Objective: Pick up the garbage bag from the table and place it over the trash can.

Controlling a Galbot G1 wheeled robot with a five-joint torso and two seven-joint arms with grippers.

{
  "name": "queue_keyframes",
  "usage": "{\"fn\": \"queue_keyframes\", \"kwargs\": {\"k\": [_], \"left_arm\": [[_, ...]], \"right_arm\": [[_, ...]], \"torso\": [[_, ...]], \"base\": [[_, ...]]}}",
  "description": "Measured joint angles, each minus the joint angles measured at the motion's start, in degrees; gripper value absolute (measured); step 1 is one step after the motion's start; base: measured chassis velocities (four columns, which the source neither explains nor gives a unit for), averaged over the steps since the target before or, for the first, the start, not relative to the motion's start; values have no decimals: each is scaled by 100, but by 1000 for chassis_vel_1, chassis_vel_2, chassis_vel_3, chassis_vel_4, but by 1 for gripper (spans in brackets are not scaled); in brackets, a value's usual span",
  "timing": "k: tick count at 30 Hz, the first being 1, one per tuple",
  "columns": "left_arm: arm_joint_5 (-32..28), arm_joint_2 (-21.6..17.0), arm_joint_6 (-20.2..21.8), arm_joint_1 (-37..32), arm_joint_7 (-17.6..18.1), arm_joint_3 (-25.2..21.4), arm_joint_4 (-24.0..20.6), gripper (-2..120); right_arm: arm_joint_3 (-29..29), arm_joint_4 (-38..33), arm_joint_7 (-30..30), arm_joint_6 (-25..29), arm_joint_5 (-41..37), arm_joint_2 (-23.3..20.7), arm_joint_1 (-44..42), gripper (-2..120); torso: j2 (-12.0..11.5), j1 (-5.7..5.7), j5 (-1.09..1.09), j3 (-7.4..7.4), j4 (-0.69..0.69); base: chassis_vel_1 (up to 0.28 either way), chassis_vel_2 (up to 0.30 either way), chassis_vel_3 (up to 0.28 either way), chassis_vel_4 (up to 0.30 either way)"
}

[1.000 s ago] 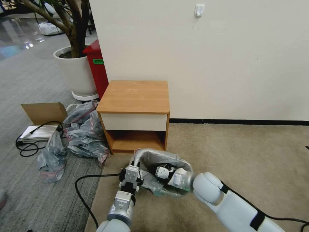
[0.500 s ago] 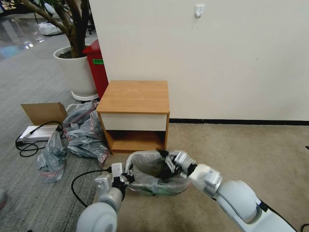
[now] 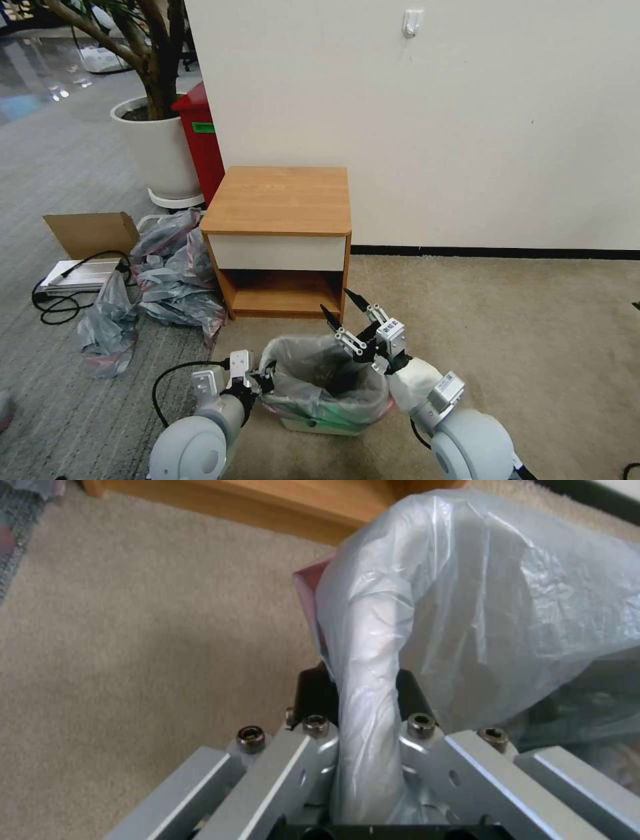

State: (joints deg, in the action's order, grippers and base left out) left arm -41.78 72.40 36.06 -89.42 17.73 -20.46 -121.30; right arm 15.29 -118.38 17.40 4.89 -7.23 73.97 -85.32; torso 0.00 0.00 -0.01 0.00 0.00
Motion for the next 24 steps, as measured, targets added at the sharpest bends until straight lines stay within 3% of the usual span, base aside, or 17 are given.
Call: {"fn": "queue_keyframes", "kwargs": {"k": [4, 6, 10, 12, 16, 19, 21, 24], "left_arm": [[78, -7, 7, -1, -47, 32, -4, 24], [107, -6, 4, -3, -52, 41, -4, 27], [138, 4, -5, -4, -53, 45, 0, 36], [164, 35, -40, -9, -53, 49, 10, 51], [172, 66, -79, -14, -31, 53, 10, 62], [214, 104, -130, -39, 31, 58, -27, 77], [317, 116, -157, -59, 34, 52, -69, 82], [1036, 130, -442, -134, -77, 13, -161, 95]], "right_arm": [[8, 140, 35, 88, 15, 11, 12, 92], [8, 155, 38, 91, 15, 11, 23, 96], [8, 166, 40, 91, 15, 11, 47, 100], [12, 190, 41, 91, 13, 8, 76, 100], [16, 218, 41, 94, 12, 10, 79, 100], [21, 243, 40, 101, 11, 42, 76, 100], [23, 247, 25, 102, 11, 60, 69, 100], [34, 252, -359, 87, 20, 167, 2, 100]], "torso": [[0, 0, 2, 0, 0], [0, 0, 1, 0, 0], [0, 0, 1, 0, 0], [0, 0, 1, 0, 0], [0, 0, 1, 0, 0], [0, 0, 1, 0, 0], [0, 0, 1, 0, 0], [1, 0, 0, 0, 0]], "base": [[0, 0, 0, 0], [0, 0, 0, 0], [0, 0, 0, 0], [0, 0, 0, 0], [0, 0, 0, 0], [0, 0, 0, 0], [0, 0, 0, 0], [0, 0, 0, 0]]}}
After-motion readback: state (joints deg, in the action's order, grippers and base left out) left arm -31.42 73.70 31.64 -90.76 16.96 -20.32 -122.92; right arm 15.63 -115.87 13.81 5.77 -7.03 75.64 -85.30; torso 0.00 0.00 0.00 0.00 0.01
